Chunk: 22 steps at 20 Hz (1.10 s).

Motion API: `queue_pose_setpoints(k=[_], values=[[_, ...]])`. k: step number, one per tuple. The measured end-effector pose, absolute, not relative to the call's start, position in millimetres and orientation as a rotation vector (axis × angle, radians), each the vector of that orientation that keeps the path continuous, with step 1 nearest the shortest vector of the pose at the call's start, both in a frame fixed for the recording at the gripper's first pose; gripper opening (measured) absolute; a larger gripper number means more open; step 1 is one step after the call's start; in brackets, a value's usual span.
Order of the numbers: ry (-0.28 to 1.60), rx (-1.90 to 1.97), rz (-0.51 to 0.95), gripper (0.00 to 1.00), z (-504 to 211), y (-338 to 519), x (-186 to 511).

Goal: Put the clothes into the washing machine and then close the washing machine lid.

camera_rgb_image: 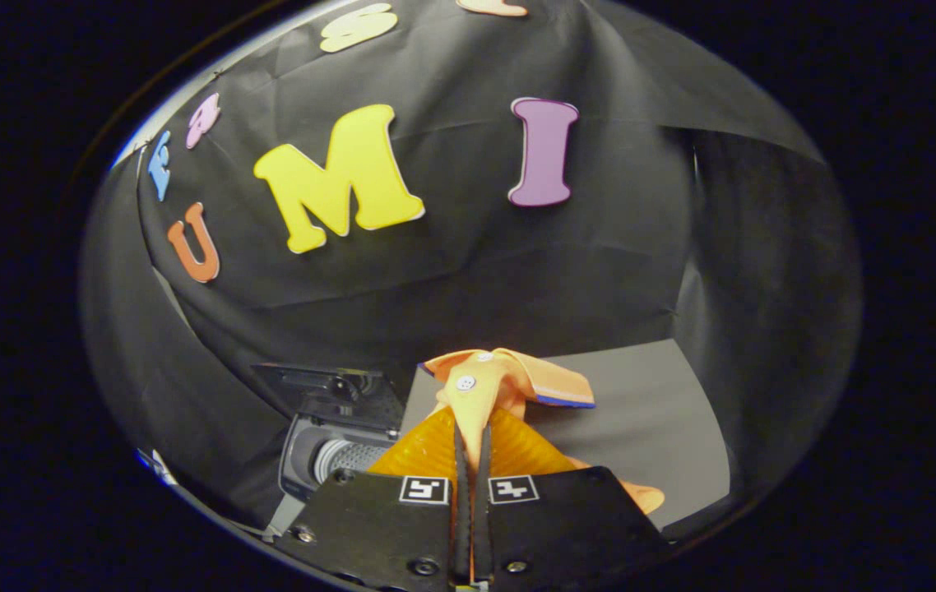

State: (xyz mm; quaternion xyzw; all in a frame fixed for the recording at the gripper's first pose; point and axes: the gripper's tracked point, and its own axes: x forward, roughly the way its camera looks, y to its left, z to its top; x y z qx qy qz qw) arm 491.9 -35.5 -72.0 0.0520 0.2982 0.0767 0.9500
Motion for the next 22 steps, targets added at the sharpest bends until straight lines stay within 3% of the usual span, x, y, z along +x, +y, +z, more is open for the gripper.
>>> queue_pose_setpoints(k=[22], values=[[0.524,0.07,0.448,0.05,-14,181,448]])
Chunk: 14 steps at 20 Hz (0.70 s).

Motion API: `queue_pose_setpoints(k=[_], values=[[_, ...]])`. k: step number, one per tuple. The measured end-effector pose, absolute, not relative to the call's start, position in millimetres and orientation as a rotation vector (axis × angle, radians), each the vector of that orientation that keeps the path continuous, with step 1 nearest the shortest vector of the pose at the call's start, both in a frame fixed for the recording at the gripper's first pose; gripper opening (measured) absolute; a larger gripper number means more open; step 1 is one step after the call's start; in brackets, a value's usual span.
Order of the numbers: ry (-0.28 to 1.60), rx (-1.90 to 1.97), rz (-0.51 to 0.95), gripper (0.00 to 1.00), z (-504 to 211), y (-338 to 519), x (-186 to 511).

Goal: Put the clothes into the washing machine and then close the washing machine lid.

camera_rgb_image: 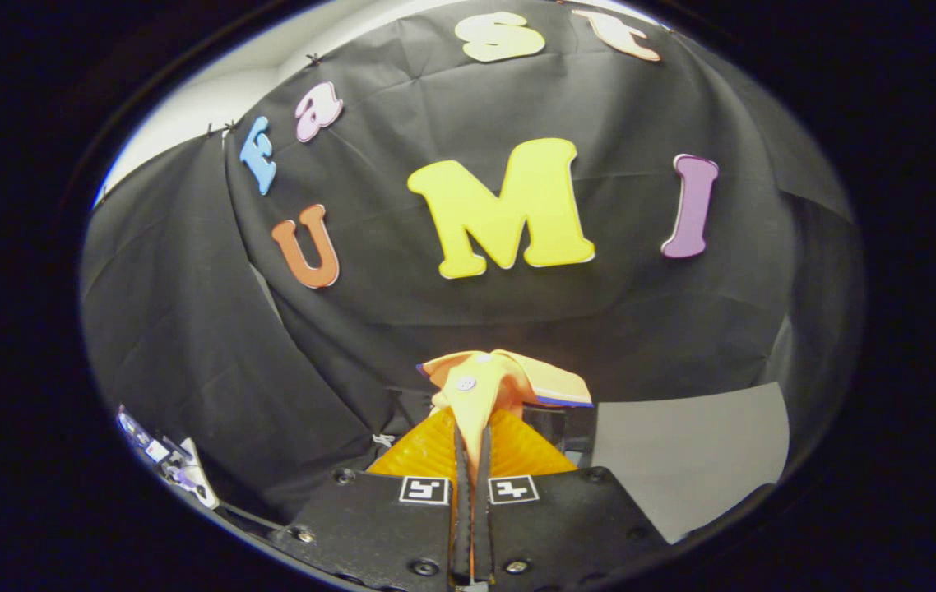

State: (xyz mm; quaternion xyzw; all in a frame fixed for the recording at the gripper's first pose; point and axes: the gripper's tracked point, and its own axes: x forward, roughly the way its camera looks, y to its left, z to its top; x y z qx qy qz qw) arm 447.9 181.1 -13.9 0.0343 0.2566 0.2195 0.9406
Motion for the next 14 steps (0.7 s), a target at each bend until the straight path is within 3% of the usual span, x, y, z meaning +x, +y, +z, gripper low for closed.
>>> queue_pose_setpoints(k=[14], values=[[0.666,0.034,0.485,0.05,-111,268,458]])
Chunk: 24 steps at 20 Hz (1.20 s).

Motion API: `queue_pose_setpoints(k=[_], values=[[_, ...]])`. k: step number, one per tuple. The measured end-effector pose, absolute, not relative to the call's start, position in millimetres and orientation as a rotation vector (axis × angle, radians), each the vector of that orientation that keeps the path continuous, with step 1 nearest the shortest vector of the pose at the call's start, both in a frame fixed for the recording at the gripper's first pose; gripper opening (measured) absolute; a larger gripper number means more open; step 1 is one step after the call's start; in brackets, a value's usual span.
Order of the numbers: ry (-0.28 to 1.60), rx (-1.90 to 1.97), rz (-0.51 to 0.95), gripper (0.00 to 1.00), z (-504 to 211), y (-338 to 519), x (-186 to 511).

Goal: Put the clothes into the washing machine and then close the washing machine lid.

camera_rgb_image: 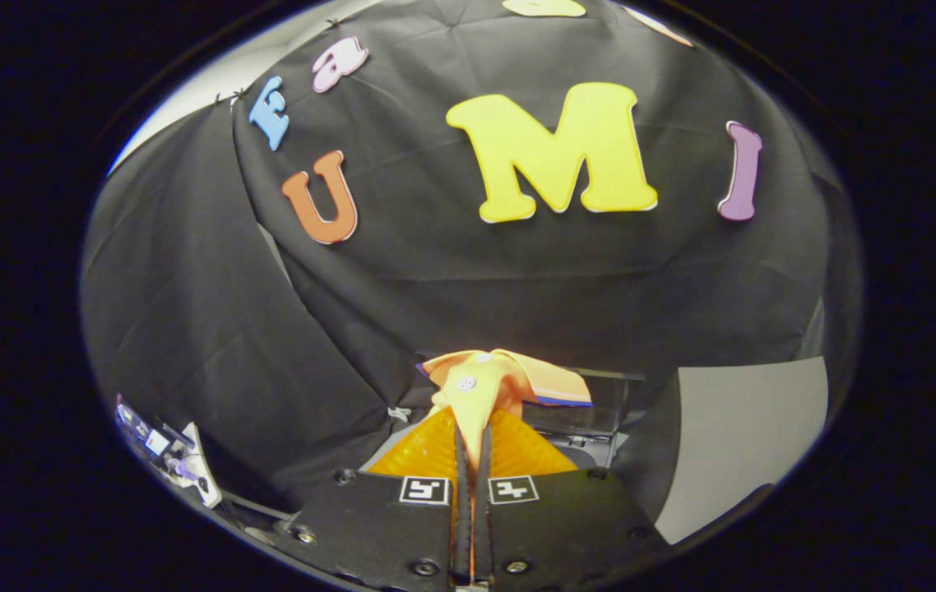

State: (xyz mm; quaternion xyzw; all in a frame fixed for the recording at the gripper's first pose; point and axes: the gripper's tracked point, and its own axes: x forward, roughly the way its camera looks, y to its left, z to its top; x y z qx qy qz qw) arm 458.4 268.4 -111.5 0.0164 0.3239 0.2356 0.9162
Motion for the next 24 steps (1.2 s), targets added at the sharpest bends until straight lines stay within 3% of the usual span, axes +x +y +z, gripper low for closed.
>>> queue_pose_setpoints(k=[24], values=[[0.969,-0.12,0.402,0.05,-330,297,506]])
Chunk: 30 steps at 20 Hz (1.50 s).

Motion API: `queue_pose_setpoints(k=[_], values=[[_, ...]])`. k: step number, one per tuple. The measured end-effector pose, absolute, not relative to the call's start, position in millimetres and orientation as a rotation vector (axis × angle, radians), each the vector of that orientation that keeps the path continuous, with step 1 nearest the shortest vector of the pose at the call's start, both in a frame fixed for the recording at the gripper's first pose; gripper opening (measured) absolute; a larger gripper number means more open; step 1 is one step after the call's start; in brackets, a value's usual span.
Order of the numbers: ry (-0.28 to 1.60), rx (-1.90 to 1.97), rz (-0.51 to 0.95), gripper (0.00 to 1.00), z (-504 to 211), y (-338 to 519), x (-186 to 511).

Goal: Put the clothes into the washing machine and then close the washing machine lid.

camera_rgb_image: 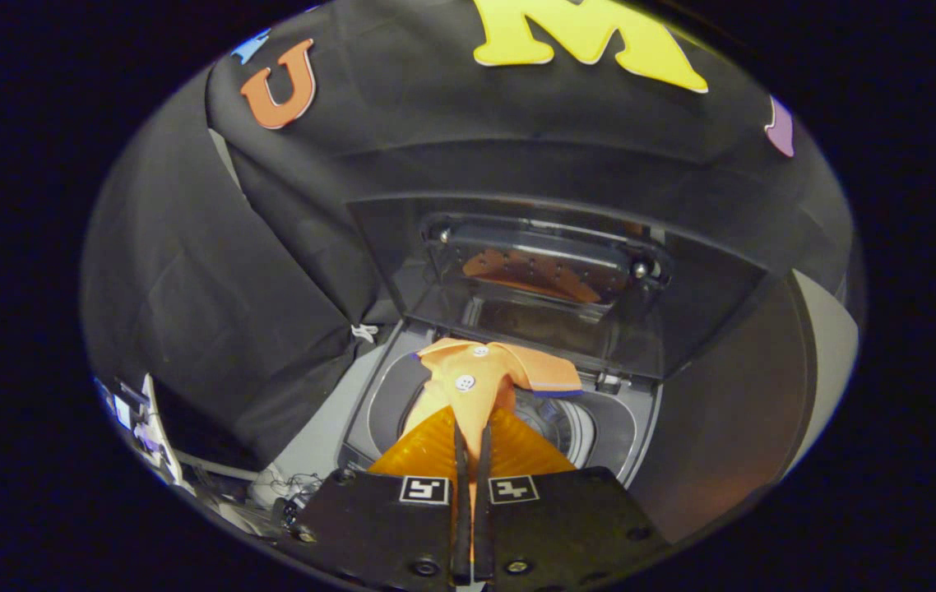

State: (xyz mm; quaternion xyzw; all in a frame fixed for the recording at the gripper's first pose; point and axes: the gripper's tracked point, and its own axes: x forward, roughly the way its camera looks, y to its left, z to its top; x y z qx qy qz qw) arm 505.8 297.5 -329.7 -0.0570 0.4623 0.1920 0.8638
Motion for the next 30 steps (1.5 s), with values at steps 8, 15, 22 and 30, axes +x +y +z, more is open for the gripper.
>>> queue_pose_setpoints(k=[8,15,22,30], values=[[1.048,-0.162,0.361,0.05,-377,295,509],[1.076,-0.174,0.348,0.06,-383,294,506],[1.022,-0.18,0.349,0.66,-374,289,505],[1.012,-0.184,0.325,0.81,-367,271,502]])
